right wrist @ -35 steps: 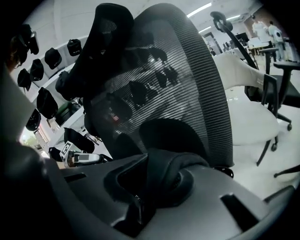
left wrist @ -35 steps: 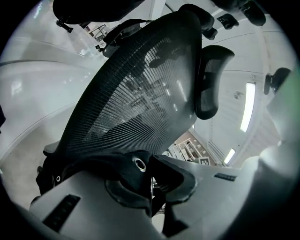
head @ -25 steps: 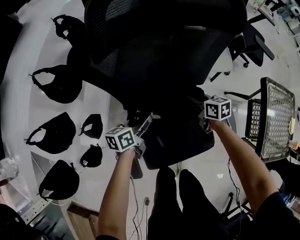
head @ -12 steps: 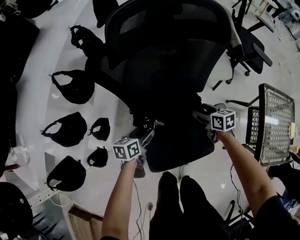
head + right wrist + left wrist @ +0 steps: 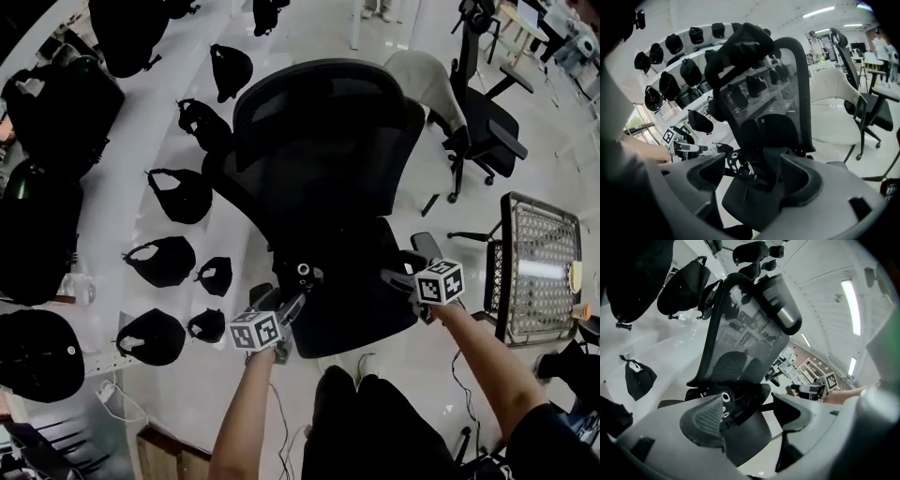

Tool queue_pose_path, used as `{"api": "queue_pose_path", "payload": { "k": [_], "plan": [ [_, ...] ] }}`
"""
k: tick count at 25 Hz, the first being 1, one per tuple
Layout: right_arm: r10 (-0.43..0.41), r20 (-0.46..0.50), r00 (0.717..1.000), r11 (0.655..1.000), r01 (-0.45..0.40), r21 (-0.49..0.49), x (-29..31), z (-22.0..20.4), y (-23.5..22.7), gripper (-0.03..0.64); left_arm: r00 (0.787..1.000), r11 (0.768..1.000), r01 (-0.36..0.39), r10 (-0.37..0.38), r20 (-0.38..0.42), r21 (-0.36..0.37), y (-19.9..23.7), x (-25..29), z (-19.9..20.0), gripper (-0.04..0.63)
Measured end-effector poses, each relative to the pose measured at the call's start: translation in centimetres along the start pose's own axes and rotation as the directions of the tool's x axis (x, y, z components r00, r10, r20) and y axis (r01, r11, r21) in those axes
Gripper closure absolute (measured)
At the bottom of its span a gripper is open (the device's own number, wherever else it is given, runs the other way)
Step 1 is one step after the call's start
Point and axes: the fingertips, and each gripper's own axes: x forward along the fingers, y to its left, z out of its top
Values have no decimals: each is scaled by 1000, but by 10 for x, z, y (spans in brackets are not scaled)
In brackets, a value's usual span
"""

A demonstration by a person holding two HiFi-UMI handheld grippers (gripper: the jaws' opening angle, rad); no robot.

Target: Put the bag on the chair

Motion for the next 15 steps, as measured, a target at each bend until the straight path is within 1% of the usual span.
{"api": "queue_pose_path", "payload": {
  "k": [2,4,7,9,10,13,15],
  "plan": [
    [16,4,1000,1000,-16,-27,-18,-6,15,268,999,1000,14,-13,35,-13,-20,-16,-3,285],
    [29,27,999,999,-29,-28,-40,-12,29,268,997,999,27,-25,69,-25,-41,-33,-11,285],
    [34,86,996,999,-31,-32,-80,-14,46,268,993,998,38,-32,113,-53,-74,-53,-28,285],
    [21,138,990,998,-13,-57,-108,-13,56,270,990,995,67,-57,127,-73,-104,-62,-41,285],
    [15,165,986,998,-5,-64,-122,-12,62,270,988,994,86,-77,134,-64,-122,-68,-46,285],
    [5,230,973,998,8,-54,-169,-17,83,283,977,992,122,-125,172,29,-181,-90,-60,285],
    [-5,259,966,999,14,-33,-196,-25,92,293,966,987,145,-155,206,66,-216,-104,-67,285]
  ]
}}
